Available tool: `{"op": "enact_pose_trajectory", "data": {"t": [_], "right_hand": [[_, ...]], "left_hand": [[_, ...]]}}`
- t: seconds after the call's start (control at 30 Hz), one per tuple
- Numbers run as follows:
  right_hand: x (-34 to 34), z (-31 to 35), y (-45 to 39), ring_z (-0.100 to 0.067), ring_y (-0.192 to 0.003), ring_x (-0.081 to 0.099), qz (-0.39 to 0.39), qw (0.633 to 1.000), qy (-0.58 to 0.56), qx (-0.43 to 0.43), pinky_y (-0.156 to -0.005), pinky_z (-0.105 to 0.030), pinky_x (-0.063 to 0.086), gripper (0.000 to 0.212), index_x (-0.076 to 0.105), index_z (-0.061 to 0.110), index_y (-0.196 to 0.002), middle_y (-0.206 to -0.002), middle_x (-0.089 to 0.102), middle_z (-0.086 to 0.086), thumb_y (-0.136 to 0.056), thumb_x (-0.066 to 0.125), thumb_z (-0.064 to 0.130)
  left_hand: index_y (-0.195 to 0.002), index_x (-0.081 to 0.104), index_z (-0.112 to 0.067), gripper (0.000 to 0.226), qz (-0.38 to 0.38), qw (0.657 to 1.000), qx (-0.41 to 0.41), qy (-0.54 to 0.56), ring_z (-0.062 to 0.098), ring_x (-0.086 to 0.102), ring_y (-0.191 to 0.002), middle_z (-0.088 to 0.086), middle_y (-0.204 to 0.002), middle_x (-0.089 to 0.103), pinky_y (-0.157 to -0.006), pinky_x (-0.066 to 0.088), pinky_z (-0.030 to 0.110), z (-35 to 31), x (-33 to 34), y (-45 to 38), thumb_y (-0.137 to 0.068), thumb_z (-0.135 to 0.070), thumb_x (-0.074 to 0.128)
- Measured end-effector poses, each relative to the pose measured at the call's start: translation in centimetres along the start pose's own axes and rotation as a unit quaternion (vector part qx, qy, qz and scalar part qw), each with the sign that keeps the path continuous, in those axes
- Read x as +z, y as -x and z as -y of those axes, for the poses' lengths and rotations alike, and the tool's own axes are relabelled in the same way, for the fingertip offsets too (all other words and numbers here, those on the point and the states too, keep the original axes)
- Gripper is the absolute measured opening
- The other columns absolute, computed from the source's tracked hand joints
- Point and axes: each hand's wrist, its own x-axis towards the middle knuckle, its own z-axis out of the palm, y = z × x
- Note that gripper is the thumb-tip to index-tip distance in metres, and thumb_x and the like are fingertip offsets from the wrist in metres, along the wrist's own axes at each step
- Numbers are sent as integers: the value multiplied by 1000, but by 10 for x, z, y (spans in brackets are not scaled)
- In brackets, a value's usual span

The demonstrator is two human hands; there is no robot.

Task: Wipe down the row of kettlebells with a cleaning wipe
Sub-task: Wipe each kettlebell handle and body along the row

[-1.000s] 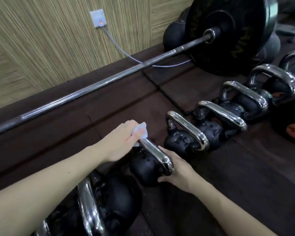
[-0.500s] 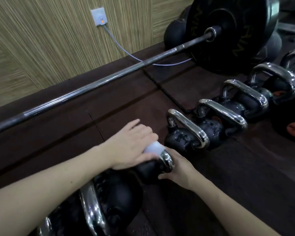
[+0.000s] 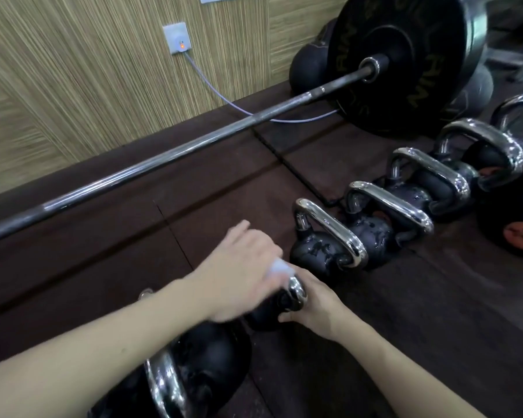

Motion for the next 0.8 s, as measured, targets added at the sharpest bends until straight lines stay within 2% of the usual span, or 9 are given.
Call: {"op": "enact_pose_trajectory", "data": {"t": [0.1,0.17,0.27,0.37,0.47,0.53,0.6,0.67,0.8], "right_hand": [[1,-1,4,4,-127,54,3,1000,-17,-16,-113,-34,47,66,50,46,-134,-126,55,27,-78,84,34],[2,1,6,11,-117,59,-13,999,-35,-6,-104,-21,50,54,55,47,-124,-122,59,21,-74,75,50],[4,-5,0,11,-126,55,1,999,-30,13,-109,-16,45,93,47,56,-141,-142,56,22,-64,94,34],[2,-4,-1,23,-126,45,10,1000,-10,13,-102,3,31,112,36,50,-156,-150,46,29,-66,99,25],[-1,1,1,11,-136,42,22,1000,-2,20,-112,-9,33,115,29,49,-160,-152,39,32,-70,97,27],[-2,2,1,8,-139,40,23,1000,4,18,-118,-16,33,116,28,47,-161,-153,38,31,-70,97,27],[0,1,-1,6,-141,41,18,1000,1,15,-121,-21,35,118,29,48,-160,-154,37,31,-67,98,26],[2,-1,-1,6,-140,44,9,1000,-4,12,-121,-27,39,116,33,53,-156,-150,40,34,-64,99,26],[1,5,5,9,-129,53,1,1000,-22,-2,-112,-27,48,82,33,83,-127,-134,48,43,-69,81,50]], "left_hand": [[-127,59,-18,53,41,992,86,-85,25,55,-119,0,-119,60,-128,20,50,-40,12,0,-99,-62,45],[-126,59,-21,51,46,989,99,-95,22,55,-118,-2,-119,59,-129,15,52,-43,10,-2,-102,-63,41],[-122,60,-26,54,25,999,29,-25,17,53,-119,-6,-115,58,-129,12,46,-7,-6,-5,-101,-64,28],[-106,54,-34,43,46,991,-88,91,16,53,-110,-12,-107,54,-114,37,43,38,-8,-4,-106,-61,21],[-101,56,-34,51,54,898,-270,342,12,61,-100,-12,-102,61,-103,49,42,56,-4,-7,-102,-75,25],[-102,58,-31,49,43,876,-305,372,12,61,-98,-12,-101,63,-98,48,38,49,-4,-10,-104,-69,28],[-95,55,-26,42,19,942,-232,241,19,58,-106,-5,-102,61,-102,46,44,35,-9,-11,-110,-52,26],[-108,62,-27,47,44,990,-109,75,25,49,-136,-2,-119,62,-121,31,51,11,-10,-9,-106,-46,19],[-133,60,-21,45,61,993,81,-59,28,45,-147,2,-138,60,-127,15,50,-33,7,5,-101,-46,42]]}}
